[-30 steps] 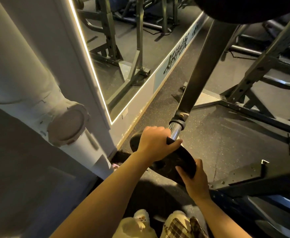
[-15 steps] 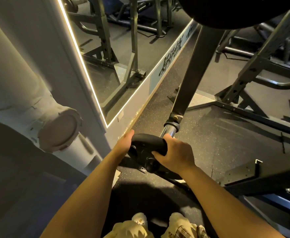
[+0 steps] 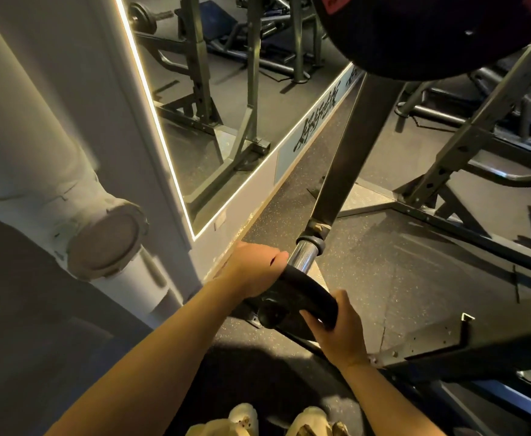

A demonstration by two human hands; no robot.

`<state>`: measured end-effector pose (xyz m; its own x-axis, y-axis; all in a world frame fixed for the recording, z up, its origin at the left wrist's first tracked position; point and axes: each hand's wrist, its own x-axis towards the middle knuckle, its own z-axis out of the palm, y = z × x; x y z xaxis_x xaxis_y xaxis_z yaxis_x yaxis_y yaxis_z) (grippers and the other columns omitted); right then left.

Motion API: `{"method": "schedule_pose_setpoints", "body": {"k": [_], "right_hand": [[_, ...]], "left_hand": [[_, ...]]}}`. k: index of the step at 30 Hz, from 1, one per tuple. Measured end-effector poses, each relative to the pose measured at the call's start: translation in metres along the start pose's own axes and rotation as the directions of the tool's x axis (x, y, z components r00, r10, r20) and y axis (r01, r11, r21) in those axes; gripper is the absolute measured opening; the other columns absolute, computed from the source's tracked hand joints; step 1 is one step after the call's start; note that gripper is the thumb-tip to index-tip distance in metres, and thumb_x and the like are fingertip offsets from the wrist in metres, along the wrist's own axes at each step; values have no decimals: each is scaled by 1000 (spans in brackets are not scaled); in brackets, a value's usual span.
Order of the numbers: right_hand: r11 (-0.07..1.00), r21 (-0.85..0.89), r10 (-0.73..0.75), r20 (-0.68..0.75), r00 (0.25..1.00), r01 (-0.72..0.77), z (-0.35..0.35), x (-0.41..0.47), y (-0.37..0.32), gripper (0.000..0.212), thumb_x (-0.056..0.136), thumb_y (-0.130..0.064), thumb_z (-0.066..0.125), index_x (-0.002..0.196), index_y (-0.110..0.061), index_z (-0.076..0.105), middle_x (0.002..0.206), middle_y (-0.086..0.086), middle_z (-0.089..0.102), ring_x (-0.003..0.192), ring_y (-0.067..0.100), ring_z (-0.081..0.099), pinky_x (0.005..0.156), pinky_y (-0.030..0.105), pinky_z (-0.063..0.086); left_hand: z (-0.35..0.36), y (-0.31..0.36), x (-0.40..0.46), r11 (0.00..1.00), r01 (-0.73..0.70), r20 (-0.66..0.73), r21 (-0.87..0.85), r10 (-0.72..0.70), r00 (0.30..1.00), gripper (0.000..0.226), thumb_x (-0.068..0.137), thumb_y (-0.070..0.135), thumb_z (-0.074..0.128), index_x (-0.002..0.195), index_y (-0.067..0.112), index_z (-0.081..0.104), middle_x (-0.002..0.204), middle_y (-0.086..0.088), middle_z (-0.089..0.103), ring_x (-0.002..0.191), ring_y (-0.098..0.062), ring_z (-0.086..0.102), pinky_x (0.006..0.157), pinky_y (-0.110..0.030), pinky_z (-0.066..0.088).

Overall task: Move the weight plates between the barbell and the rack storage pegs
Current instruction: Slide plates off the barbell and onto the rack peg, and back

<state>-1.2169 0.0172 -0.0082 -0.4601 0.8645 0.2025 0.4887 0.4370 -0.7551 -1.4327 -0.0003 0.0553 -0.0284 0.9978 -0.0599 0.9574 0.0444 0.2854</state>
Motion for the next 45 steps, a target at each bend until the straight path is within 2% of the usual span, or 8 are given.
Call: {"method": "schedule_pose_setpoints", "body": {"k": [10, 15, 19, 24, 28, 33, 39, 45], "right_hand": [[993, -112, -7, 102, 995, 18, -9, 18, -17, 51, 77, -61, 59, 105, -19, 50, 90, -5, 60, 81, 12, 64, 65, 8, 48], [833, -442, -310, 125, 942, 333, -3, 61, -53, 44, 75, -52, 70, 101, -17, 63, 84, 2, 72, 65, 18, 69, 55, 17, 45], [787, -498, -368, 96, 925, 365, 5, 65, -57, 44, 71, -56, 67, 94, -18, 65, 74, 2, 71, 54, 17, 65, 47, 21, 50], [825, -429, -362, 100, 927, 368, -1, 61, -50, 42, 70, -54, 70, 90, -17, 64, 73, 2, 71, 53, 17, 65, 48, 16, 45], [906, -316, -274, 65, 959, 281, -10, 50, -34, 46, 72, -56, 67, 90, -14, 64, 73, 0, 69, 54, 14, 64, 56, -4, 26], [993, -112, 53, 70, 996, -45, -15, 15, 5, 55, 75, -64, 64, 95, -15, 50, 83, -1, 56, 71, 12, 56, 57, 7, 35], [886, 29, 447, 216, 868, -463, 1, -11, 32, 58, 84, -42, 66, 129, -10, 48, 114, 5, 57, 116, 28, 56, 82, 22, 38], [912, -34, 407, 199, 891, -409, -7, -7, 31, 51, 79, -49, 68, 114, -14, 58, 103, 1, 61, 103, 23, 61, 80, 23, 46]], "left_hand": [[11, -21, 11, 891, 284, 23, -355, -295, 955, 32, 100, 25, 35, 78, 15, 55, 83, -10, 58, 72, -11, 45, 77, -28, 43], [42, -64, -11, 468, 385, 153, -796, -459, 875, 19, 98, 34, 48, 96, 19, 59, 107, -11, 63, 102, -26, 60, 97, -38, 47], [57, -58, -12, 355, 223, 52, -908, -433, 900, 17, 91, 36, 58, 89, 19, 58, 90, -18, 59, 85, -30, 57, 94, -47, 49], [42, -35, -8, 102, 502, 302, -859, -692, 656, 40, 101, 46, 30, 91, 17, 55, 83, -11, 59, 83, -21, 54, 96, -42, 39], [30, -20, -6, 388, 507, 147, -770, -666, 732, 31, 102, 36, 32, 87, 17, 52, 79, -5, 55, 78, -16, 51, 77, -26, 40], [15, 9, -2, 898, 240, -264, -367, -349, 899, 40, 96, 42, 35, 77, 13, 55, 74, 0, 56, 70, -13, 45, 71, -29, 41], [30, 71, 6, 997, 68, -504, 42, -38, 863, 40, 90, 47, 46, 66, 17, 56, 62, 1, 54, 59, -14, 46, 77, -29, 36], [32, 60, 10, 999, 33, -549, -12, -34, 835, 36, 91, 39, 48, 63, 17, 53, 60, 2, 50, 58, -12, 43, 76, -28, 38]]}}
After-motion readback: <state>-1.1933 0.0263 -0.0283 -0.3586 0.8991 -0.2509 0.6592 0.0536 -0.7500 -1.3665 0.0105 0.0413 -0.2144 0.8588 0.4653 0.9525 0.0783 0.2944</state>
